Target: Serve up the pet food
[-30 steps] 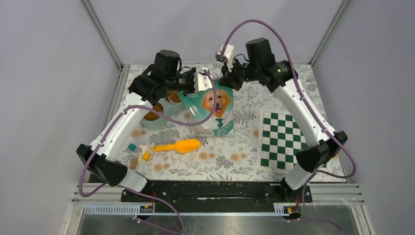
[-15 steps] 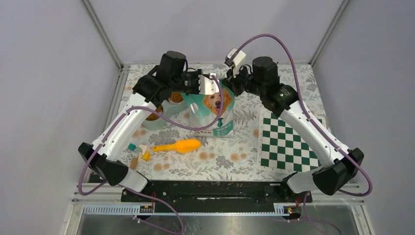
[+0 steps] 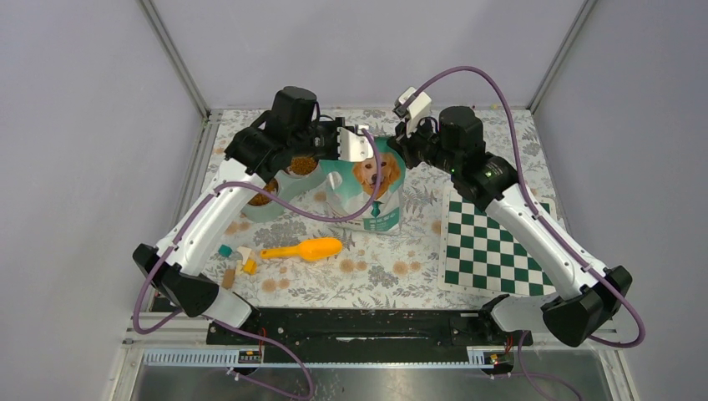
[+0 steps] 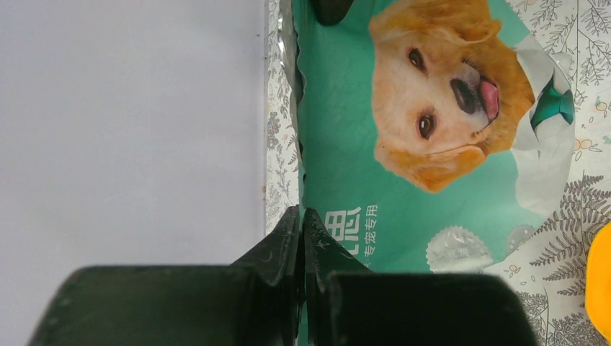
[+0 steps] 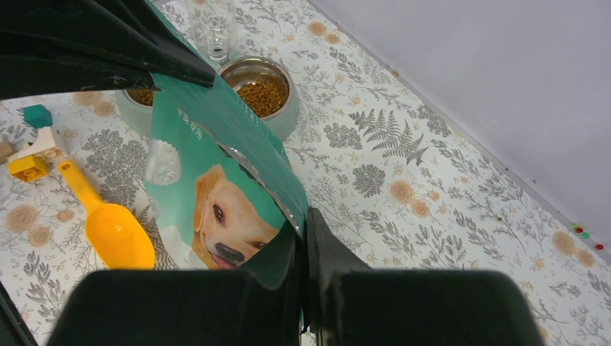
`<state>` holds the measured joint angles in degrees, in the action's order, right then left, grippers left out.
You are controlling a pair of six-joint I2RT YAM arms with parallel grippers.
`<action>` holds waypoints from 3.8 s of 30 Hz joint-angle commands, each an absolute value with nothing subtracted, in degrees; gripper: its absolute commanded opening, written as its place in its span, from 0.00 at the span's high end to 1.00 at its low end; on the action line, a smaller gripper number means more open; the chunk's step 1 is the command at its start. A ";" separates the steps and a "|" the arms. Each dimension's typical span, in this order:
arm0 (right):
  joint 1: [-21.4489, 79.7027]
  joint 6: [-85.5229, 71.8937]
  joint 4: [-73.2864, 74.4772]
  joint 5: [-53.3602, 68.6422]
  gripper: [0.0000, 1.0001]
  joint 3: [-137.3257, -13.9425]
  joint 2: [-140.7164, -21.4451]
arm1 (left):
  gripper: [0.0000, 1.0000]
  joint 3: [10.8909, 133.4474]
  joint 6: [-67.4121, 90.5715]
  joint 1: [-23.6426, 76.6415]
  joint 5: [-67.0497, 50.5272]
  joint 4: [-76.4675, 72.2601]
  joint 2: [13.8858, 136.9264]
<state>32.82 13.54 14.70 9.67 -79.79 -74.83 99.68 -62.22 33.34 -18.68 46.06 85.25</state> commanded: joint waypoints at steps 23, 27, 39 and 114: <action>25.85 20.66 10.78 -6.68 1.00 -85.09 -63.46 | 1.00 102.24 -62.08 13.89 -6.73 61.11 76.58; 25.90 20.44 12.47 -1.19 1.00 -85.44 -63.63 | 1.00 102.40 -61.41 14.66 -13.19 60.41 76.48; 26.24 16.42 25.11 23.74 0.47 -93.29 -69.95 | 0.29 93.35 -49.64 26.04 -25.45 32.86 72.16; 31.01 37.94 58.10 30.91 1.00 -124.72 -92.39 | 0.11 88.38 -24.36 28.39 -46.27 13.40 77.05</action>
<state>30.17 33.78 66.94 24.27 -126.26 -99.48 83.24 -20.45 28.27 -41.45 12.21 75.22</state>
